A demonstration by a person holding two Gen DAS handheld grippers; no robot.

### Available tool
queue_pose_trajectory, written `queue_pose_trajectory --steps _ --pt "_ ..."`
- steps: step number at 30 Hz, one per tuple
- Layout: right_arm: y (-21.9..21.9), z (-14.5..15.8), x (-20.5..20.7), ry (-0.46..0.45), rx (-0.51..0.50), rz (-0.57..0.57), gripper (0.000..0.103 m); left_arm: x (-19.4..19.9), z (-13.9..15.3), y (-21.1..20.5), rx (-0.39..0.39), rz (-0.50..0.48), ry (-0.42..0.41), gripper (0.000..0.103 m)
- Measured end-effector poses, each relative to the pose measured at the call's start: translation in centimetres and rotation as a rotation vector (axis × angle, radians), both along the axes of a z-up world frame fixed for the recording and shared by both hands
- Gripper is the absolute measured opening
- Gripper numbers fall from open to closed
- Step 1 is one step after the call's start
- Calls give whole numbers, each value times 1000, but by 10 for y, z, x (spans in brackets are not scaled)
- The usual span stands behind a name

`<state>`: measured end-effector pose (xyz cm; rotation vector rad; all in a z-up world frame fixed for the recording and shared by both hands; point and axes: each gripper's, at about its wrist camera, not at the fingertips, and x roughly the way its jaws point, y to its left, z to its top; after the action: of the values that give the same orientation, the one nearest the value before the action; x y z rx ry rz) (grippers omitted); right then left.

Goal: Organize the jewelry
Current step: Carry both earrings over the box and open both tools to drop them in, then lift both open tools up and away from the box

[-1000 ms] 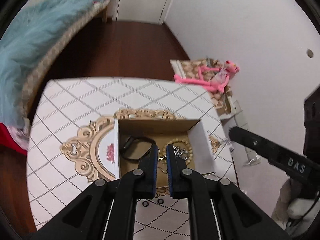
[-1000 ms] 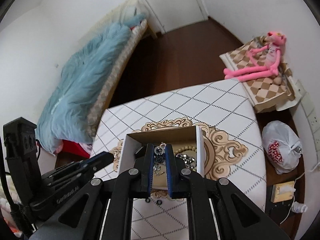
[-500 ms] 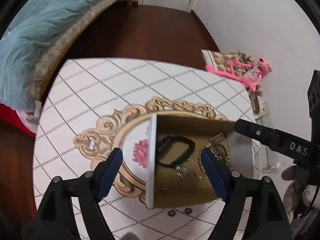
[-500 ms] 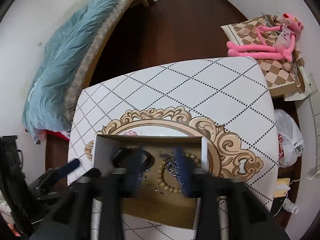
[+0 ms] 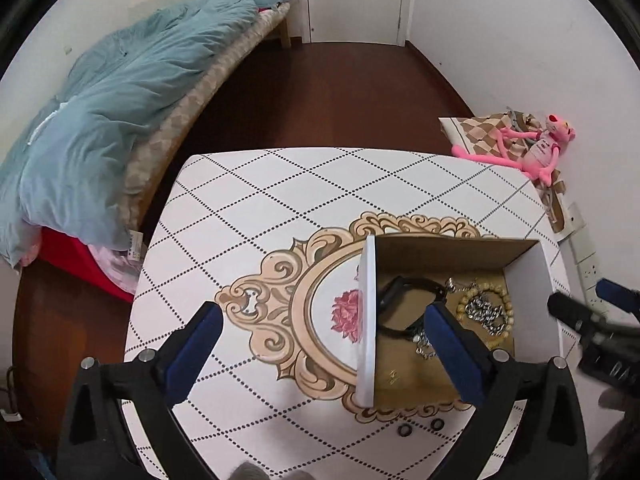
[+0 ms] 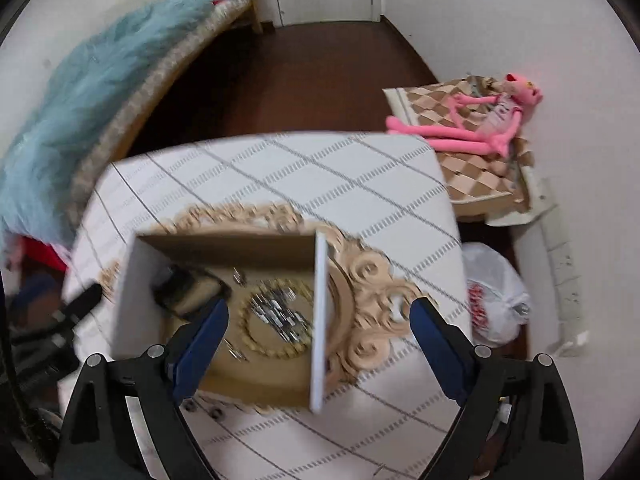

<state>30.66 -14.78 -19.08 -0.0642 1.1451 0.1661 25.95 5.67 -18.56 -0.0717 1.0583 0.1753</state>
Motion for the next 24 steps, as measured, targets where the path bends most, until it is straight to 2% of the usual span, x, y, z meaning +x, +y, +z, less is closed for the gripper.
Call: queue_pose_trajectory --steps 3,5,12,18,24 --pt "1 -8 -14 4 -28 -3 103 -8 -1 -1 -7 2 4 103" --pt "2 -9 -23 -3 -50 -14 103 -13 1 -2 -3 3 2 103" --pt "3 2 -55 -32 -32 -22 103 -42 19 -5 2 6 -34 103" --pt "0 27 -84 -106 -52 -35 103 -72 44 -11 -9 -3 -87 103" --pt "-9 65 -115 -197 -59 -67 103 -99 74 -20 8 -6 -145 103"
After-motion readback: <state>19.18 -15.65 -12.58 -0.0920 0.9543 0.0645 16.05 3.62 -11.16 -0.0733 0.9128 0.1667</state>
